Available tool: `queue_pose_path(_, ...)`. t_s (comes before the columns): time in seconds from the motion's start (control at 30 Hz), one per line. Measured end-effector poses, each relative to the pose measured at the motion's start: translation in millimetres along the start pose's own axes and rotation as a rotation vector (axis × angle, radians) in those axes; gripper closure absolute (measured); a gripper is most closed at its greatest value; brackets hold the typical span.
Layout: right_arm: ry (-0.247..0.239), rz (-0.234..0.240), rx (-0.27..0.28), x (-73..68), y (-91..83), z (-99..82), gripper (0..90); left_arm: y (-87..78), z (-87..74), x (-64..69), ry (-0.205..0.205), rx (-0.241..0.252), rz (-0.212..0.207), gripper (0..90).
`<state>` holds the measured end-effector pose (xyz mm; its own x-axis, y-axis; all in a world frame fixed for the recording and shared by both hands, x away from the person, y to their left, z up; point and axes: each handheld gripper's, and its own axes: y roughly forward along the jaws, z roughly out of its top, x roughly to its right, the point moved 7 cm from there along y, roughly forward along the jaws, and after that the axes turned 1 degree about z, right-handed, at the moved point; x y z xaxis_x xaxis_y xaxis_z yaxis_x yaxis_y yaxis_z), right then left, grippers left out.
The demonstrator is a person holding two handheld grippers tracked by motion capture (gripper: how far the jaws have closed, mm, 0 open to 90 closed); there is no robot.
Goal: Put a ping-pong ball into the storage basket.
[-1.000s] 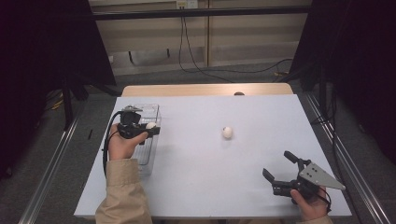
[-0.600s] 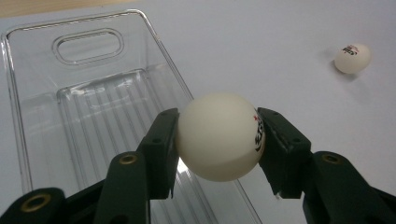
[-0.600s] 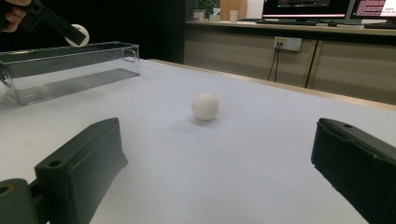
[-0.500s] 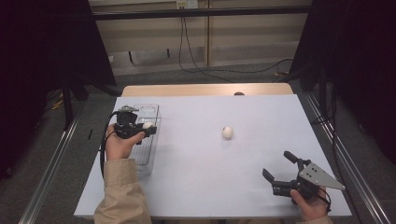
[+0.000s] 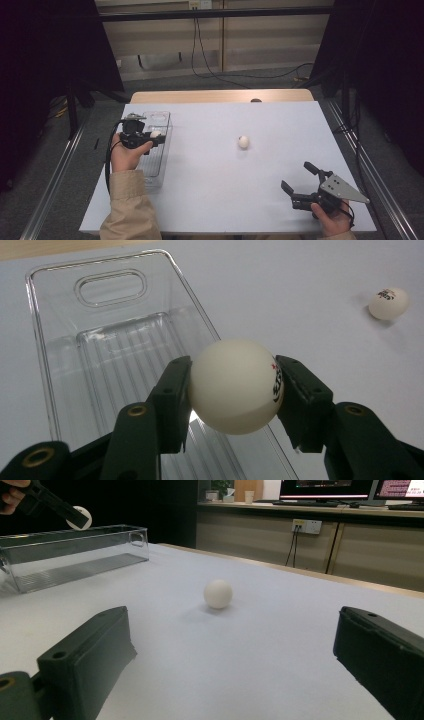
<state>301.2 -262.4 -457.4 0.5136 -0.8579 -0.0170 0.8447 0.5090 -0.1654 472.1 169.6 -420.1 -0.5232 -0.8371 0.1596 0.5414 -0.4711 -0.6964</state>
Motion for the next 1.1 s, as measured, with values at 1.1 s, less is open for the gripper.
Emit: queue_pose_path(1.1,0.0,-0.002,0.002,0.2,-0.2,0.2,1.7,2.0,-8.8,-15.2,-0.018,-0.02,0.057,51.0)
